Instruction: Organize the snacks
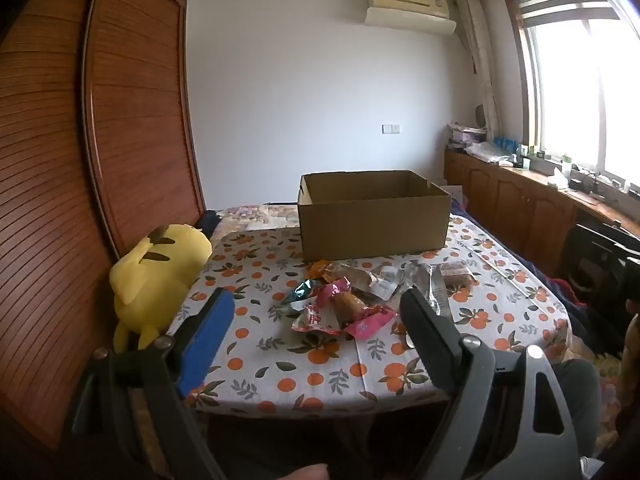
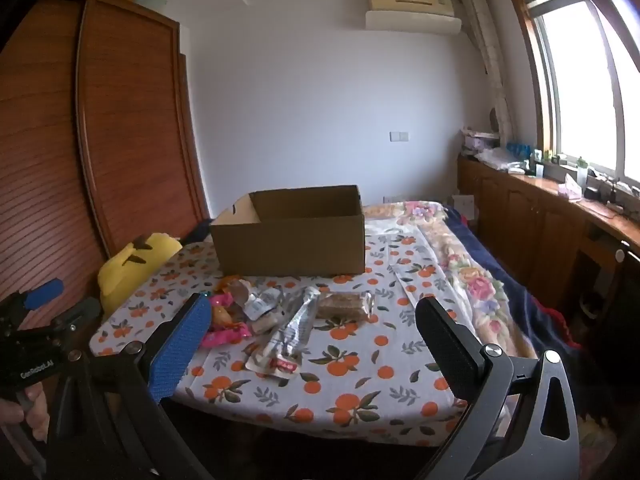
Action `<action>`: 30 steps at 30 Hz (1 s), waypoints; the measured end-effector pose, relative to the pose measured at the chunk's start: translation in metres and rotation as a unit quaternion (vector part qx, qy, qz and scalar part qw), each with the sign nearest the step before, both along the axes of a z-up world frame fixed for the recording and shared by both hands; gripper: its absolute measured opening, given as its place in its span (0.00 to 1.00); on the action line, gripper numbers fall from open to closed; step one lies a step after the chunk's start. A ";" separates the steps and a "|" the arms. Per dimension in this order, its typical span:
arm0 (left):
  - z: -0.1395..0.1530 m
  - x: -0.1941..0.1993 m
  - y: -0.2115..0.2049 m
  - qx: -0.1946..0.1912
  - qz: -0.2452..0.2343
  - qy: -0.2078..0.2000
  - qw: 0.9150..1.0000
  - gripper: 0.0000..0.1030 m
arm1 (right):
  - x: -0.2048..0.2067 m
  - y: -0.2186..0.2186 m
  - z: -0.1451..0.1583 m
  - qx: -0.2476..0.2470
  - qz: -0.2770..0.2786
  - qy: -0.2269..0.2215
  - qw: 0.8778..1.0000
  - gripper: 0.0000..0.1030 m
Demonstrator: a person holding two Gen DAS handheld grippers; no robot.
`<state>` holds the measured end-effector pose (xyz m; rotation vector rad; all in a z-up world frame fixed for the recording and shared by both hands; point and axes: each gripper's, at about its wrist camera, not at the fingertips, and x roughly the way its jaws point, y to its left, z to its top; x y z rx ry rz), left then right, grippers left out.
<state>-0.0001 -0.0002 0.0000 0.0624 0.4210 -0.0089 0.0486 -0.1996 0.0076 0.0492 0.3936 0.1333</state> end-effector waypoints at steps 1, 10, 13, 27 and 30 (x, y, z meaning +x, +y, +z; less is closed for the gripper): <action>0.000 0.000 0.000 0.002 -0.001 -0.001 1.000 0.83 | 0.000 0.000 0.000 0.004 0.000 -0.001 1.000 1.00; 0.004 -0.001 0.000 -0.005 -0.001 -0.005 1.000 0.83 | 0.000 0.000 0.000 0.005 -0.001 -0.008 1.000 1.00; 0.004 -0.001 0.001 -0.006 -0.001 -0.007 1.000 0.83 | -0.001 0.000 0.000 0.005 0.000 -0.008 1.000 1.00; 0.012 -0.003 0.003 -0.007 -0.002 -0.007 1.000 0.83 | -0.002 0.001 0.002 0.007 0.001 -0.004 1.000 1.00; 0.014 -0.004 0.005 -0.006 -0.005 -0.005 1.000 0.83 | -0.001 -0.002 -0.001 0.008 0.001 -0.004 1.000 1.00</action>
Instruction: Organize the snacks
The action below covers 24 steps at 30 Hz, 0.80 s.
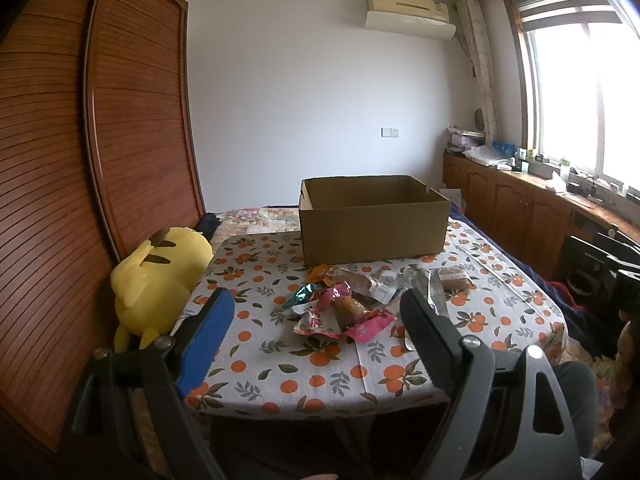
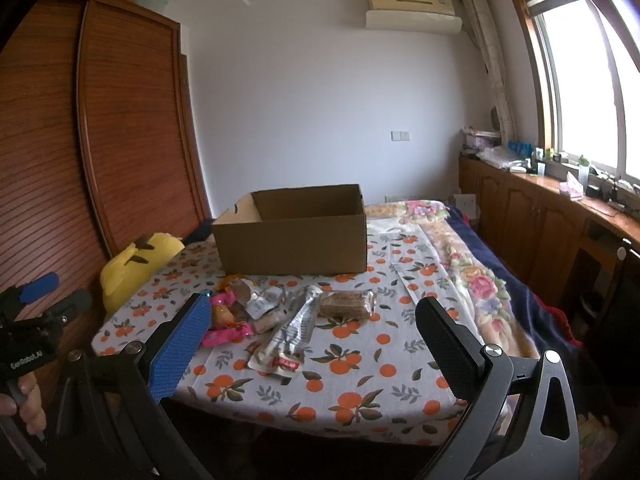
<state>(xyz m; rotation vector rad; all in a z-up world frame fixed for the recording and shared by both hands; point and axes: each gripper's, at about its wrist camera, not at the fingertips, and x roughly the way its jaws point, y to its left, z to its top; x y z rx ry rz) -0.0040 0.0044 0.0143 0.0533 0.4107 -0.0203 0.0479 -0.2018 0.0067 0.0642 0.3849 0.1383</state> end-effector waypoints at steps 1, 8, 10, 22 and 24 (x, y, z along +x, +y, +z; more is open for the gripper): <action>0.000 -0.001 0.000 0.001 0.000 0.000 1.000 0.83 | 0.000 0.000 0.000 -0.001 0.000 0.000 1.000 1.00; 0.001 -0.003 -0.002 0.001 0.000 -0.006 1.000 0.83 | 0.001 -0.001 0.000 0.000 0.000 0.000 1.000 1.00; 0.001 -0.002 -0.002 0.001 -0.001 -0.007 1.000 0.83 | 0.001 0.000 0.000 -0.001 -0.001 0.000 1.000 1.00; 0.001 -0.003 0.000 0.000 0.000 -0.009 1.000 0.83 | 0.001 0.001 -0.002 -0.001 0.000 0.001 1.000 1.00; 0.001 -0.003 0.000 0.000 0.000 -0.009 1.000 0.83 | 0.001 0.001 -0.001 -0.001 -0.001 0.002 1.000 1.00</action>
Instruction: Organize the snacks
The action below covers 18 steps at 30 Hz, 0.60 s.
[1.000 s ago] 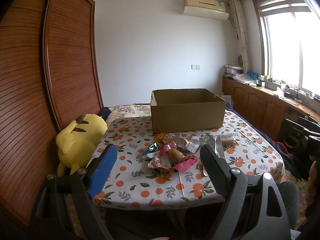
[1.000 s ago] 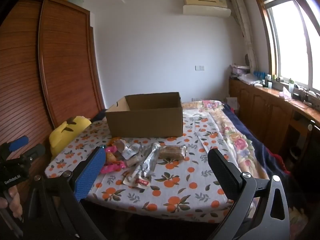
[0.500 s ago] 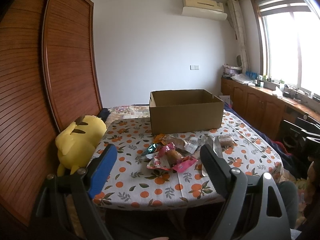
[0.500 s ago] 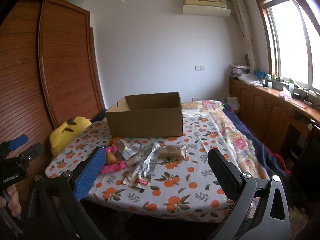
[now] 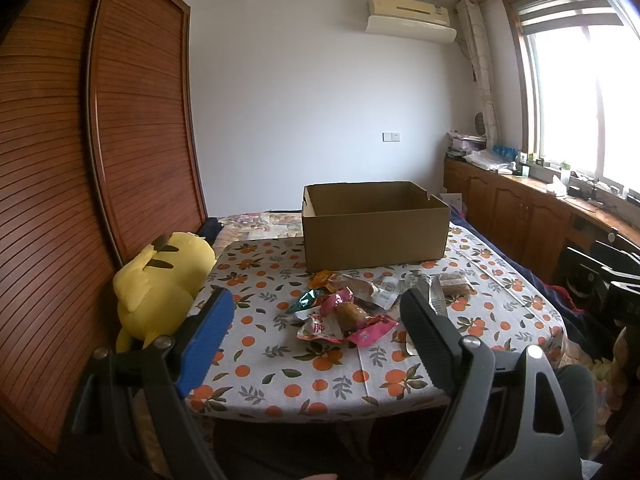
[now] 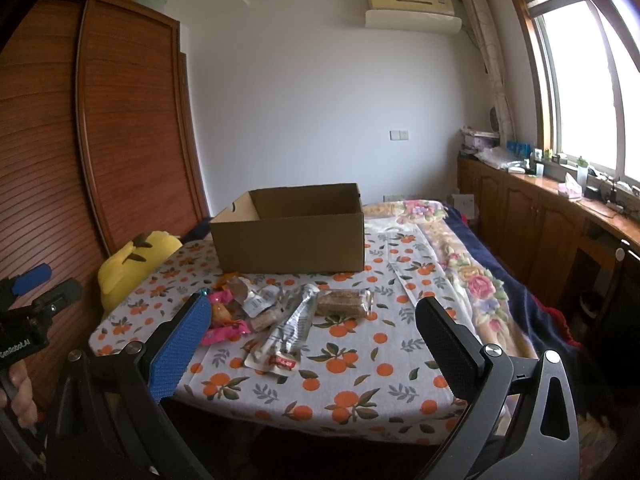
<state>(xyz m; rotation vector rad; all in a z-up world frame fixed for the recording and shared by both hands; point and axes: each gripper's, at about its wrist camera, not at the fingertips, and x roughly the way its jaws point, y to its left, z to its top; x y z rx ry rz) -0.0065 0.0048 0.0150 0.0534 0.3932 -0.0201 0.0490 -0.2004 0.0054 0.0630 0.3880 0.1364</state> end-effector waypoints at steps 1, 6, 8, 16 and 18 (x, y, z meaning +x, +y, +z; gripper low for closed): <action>0.000 0.000 0.000 0.000 0.000 0.000 1.000 0.83 | 0.000 0.000 0.000 0.000 0.000 0.000 1.000 1.00; -0.001 0.003 0.002 -0.001 -0.001 0.004 1.000 0.83 | -0.003 -0.002 -0.001 0.000 0.000 0.001 1.000 1.00; -0.002 0.003 0.002 0.000 -0.002 0.004 1.000 0.83 | -0.003 -0.002 -0.001 -0.001 0.000 0.000 1.000 1.00; -0.005 0.002 0.001 -0.001 0.000 0.006 1.000 0.83 | -0.003 -0.003 -0.003 -0.001 0.001 0.001 1.000 1.00; -0.006 0.002 0.000 -0.001 0.000 0.007 1.000 0.83 | -0.004 -0.003 -0.004 -0.001 0.001 0.002 1.000 1.00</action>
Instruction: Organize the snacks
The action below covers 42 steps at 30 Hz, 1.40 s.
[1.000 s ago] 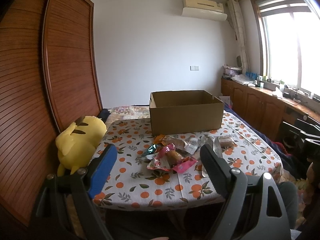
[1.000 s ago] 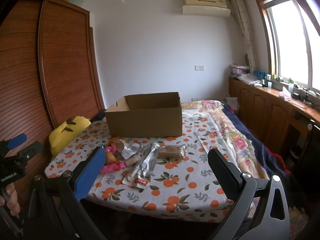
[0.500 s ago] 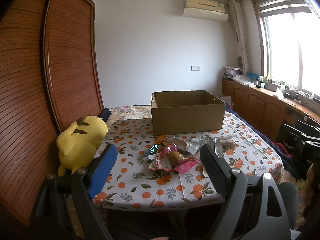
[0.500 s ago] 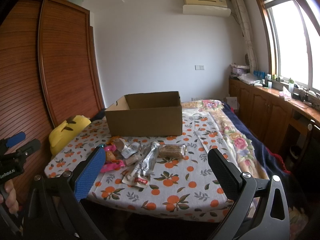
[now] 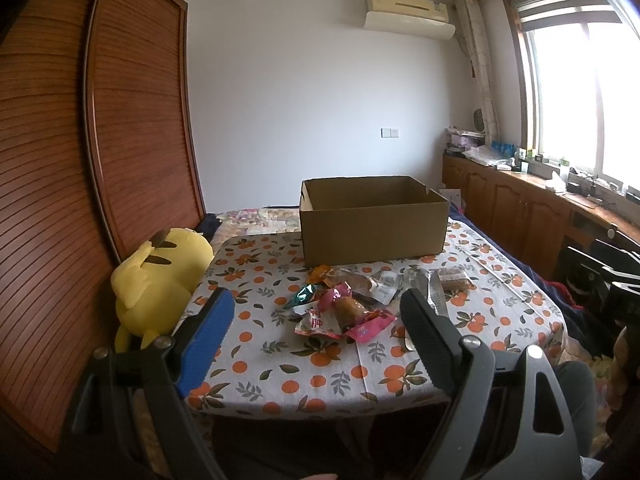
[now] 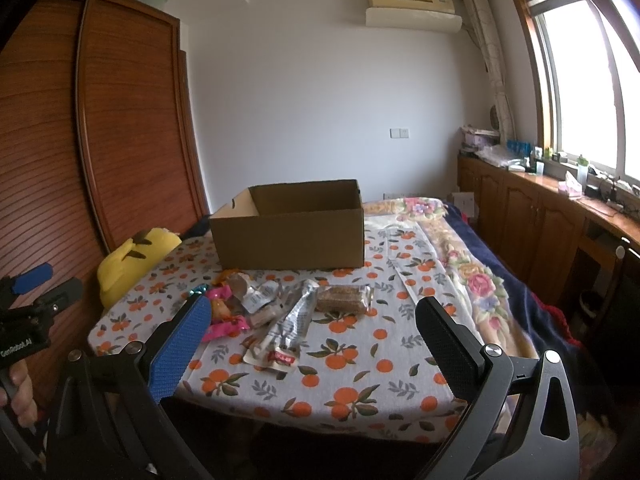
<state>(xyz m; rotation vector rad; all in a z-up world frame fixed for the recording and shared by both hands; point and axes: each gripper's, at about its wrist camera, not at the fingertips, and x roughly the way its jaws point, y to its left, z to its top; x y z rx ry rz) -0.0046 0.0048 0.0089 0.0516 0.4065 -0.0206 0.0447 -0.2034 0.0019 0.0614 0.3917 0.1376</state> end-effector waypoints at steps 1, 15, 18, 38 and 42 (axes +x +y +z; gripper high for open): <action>0.000 0.000 0.000 0.001 0.000 -0.001 1.000 0.83 | 0.000 0.000 0.000 0.000 0.000 0.000 1.000 1.00; -0.010 0.005 -0.003 0.001 -0.004 0.016 1.000 0.83 | -0.001 0.000 -0.008 -0.003 0.002 0.012 1.000 1.00; -0.015 0.009 -0.003 -0.003 -0.007 0.028 1.000 0.83 | -0.002 -0.001 -0.010 -0.005 0.003 0.015 1.000 1.00; -0.071 0.049 -0.007 -0.015 -0.048 0.114 0.992 0.83 | 0.029 0.013 -0.038 -0.031 0.018 0.055 0.998 1.00; -0.079 0.069 -0.004 -0.018 -0.059 0.121 0.991 0.83 | 0.046 0.021 -0.050 -0.038 0.031 0.062 0.997 1.00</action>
